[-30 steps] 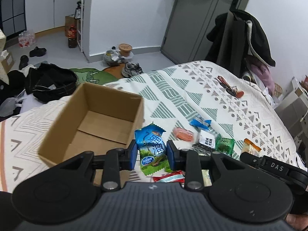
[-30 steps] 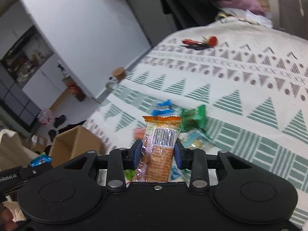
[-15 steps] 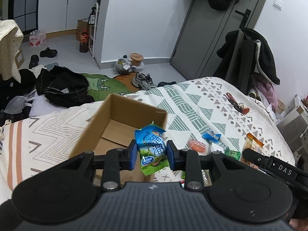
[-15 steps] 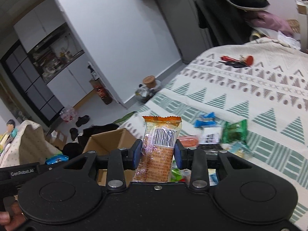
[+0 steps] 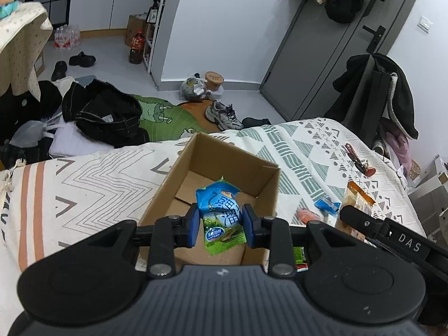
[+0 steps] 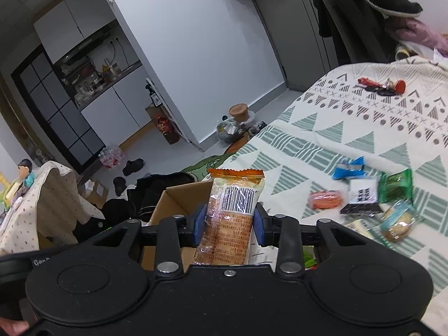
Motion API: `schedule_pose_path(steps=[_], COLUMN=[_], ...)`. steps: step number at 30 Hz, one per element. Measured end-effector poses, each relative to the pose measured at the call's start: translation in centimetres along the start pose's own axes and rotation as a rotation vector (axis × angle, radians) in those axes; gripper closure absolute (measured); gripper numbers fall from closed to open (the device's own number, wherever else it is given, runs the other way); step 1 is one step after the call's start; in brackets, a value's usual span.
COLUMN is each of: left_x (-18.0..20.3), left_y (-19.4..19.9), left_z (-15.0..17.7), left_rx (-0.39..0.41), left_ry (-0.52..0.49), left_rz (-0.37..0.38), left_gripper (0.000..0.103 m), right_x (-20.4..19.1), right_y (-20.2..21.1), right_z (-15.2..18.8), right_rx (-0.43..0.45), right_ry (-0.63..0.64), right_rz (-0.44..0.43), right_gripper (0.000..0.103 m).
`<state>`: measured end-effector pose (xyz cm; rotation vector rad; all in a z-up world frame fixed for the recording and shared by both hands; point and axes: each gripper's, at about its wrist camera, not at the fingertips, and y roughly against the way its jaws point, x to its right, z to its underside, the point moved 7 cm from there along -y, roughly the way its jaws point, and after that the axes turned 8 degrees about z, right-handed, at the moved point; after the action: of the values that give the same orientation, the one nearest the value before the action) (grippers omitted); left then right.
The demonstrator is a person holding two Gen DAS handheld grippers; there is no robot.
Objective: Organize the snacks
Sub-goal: 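Carry the blue pack and orange biscuit over the cardboard box with both tools, then open both tools to drop the blue pack and orange biscuit into the box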
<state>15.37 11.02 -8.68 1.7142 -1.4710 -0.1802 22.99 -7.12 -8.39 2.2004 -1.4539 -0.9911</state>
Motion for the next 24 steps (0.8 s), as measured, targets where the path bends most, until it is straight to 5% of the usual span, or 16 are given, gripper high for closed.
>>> schedule_pose_path(steps=[18,24], left_x=[-3.5,-3.5], left_y=[-3.7,-3.4], left_z=[-0.1,-0.3], left_rx=[-0.097,-0.105], left_ry=[0.023,0.028], left_rz=[-0.02,-0.029], left_gripper=[0.069,0.062], right_x=[-4.6,-4.8], right_y=[-3.9,-3.8], right_z=[2.4,2.7], right_rx=[-0.081,-0.08], right_ry=[0.043,0.051], right_rz=[-0.05,-0.048], right_gripper=[0.068,0.057])
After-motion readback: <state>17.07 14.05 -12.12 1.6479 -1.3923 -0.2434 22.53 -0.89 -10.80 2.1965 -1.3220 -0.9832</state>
